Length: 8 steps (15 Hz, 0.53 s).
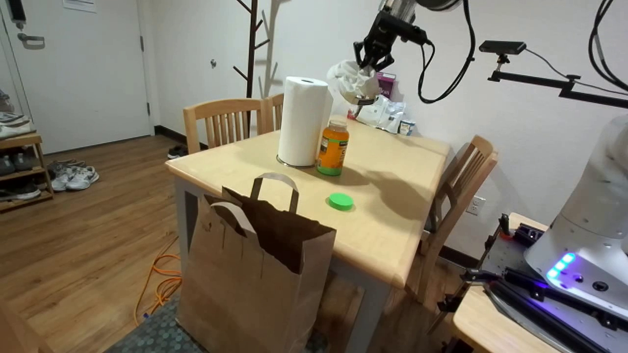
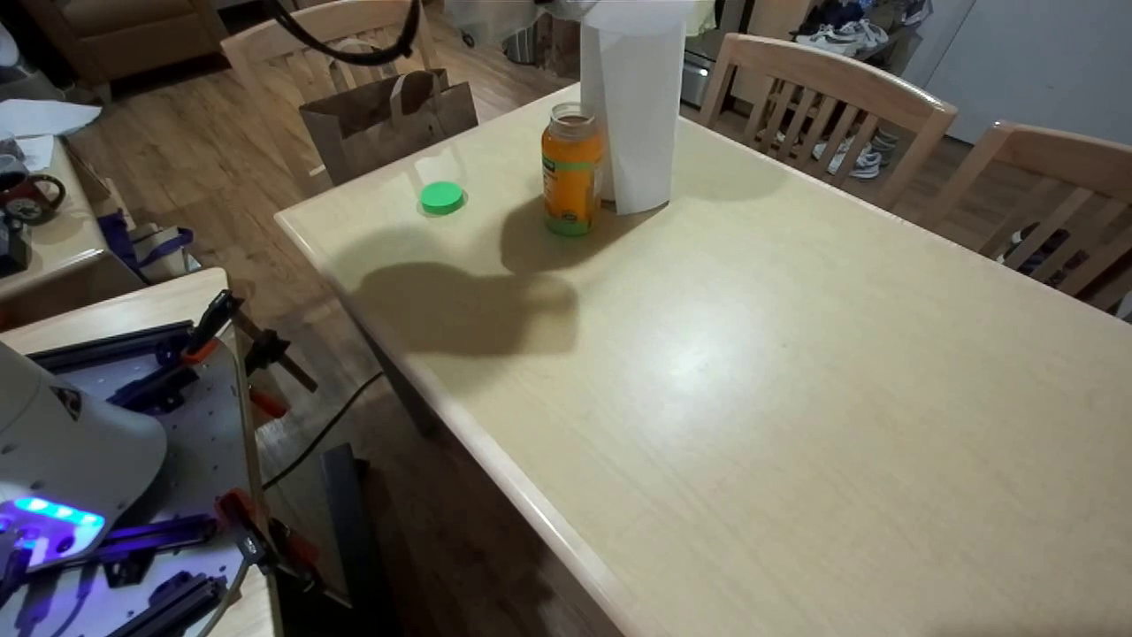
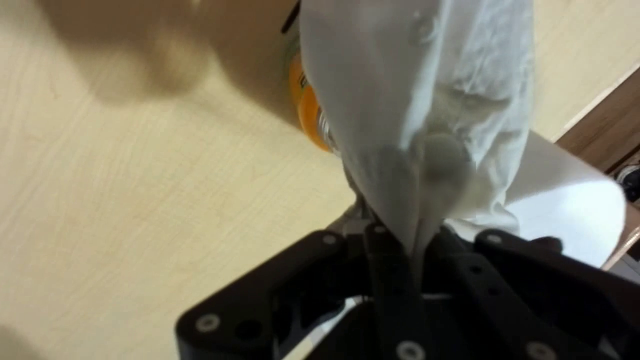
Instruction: Put the cap in the bag
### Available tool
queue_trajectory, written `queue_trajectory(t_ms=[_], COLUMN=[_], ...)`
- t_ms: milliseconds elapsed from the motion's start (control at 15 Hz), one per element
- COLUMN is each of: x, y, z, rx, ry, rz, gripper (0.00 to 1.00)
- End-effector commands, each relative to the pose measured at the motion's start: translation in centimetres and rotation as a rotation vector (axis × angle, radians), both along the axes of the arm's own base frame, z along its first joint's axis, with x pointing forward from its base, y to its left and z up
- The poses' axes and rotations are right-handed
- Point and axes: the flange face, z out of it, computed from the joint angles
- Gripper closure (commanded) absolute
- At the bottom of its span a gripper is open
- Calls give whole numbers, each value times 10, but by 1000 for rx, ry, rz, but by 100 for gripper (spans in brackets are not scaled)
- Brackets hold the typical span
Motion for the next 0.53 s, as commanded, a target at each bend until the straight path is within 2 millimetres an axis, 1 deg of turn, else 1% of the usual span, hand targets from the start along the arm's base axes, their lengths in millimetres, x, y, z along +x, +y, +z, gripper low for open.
queue_trajectory(t_ms=[0, 67, 200, 400, 467], x=[-47, -59, -75, -92, -100], y=[45, 56, 81, 124, 134], z=[10, 9, -7, -43, -53], rx=[-54, -67, -95, -140, -150], ry=[-12, 17, 103, 234, 271], rz=[77, 123, 204, 318, 356], gripper=[93, 93, 93, 93, 93])
